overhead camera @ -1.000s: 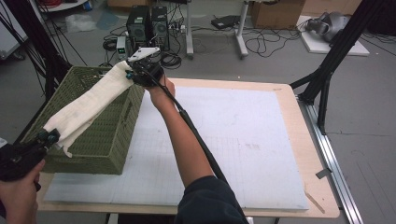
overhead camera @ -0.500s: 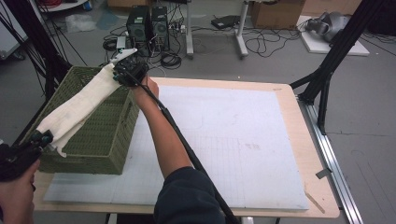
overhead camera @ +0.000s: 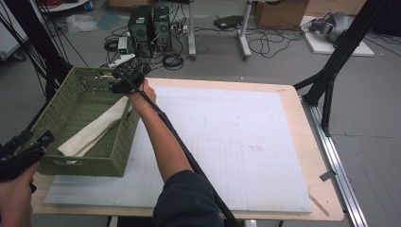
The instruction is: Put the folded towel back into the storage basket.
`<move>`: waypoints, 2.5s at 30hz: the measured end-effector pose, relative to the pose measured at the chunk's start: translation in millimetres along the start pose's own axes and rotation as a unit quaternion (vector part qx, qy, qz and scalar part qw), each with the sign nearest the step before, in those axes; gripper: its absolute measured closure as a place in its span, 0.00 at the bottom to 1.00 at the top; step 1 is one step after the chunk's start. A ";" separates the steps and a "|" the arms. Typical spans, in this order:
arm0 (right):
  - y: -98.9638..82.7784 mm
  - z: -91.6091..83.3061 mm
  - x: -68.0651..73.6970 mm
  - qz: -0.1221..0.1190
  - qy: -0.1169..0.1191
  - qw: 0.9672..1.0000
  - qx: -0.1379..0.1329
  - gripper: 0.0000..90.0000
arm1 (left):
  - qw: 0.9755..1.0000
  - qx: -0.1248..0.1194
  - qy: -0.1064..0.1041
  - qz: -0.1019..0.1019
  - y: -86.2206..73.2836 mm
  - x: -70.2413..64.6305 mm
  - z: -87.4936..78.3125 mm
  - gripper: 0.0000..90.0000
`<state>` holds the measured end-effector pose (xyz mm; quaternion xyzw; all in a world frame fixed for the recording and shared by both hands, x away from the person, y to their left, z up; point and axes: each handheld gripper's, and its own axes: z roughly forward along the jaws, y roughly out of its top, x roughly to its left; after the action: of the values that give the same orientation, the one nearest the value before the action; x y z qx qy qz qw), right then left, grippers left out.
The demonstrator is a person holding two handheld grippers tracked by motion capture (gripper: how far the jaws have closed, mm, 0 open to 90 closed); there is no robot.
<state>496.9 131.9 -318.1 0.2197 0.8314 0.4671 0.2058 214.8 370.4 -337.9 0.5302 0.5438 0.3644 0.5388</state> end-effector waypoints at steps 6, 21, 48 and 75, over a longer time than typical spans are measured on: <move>-11.7 -29.4 -7.7 0.007 0.035 0.999 -0.016 0.40 | 1.000 0.001 -0.027 0.003 2.1 -14.7 6.4 0.18; -52.2 -105.8 -29.8 0.017 0.049 0.998 -0.037 0.22 | 0.991 0.033 -0.120 0.037 4.3 -61.1 33.5 0.18; -180.5 -284.3 -70.0 0.056 -0.067 0.996 -0.030 0.18 | 0.949 0.053 -0.305 0.061 -18.9 -148.1 84.7 0.18; -308.8 -396.2 -54.1 0.116 -0.190 0.975 -0.022 0.18 | 0.917 0.083 -0.372 0.115 -86.4 -207.8 126.8 0.19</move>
<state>270.9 -314.4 -388.6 0.3950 0.7355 0.4557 0.3088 292.5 131.9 -399.5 0.7296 0.2676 0.1537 0.6103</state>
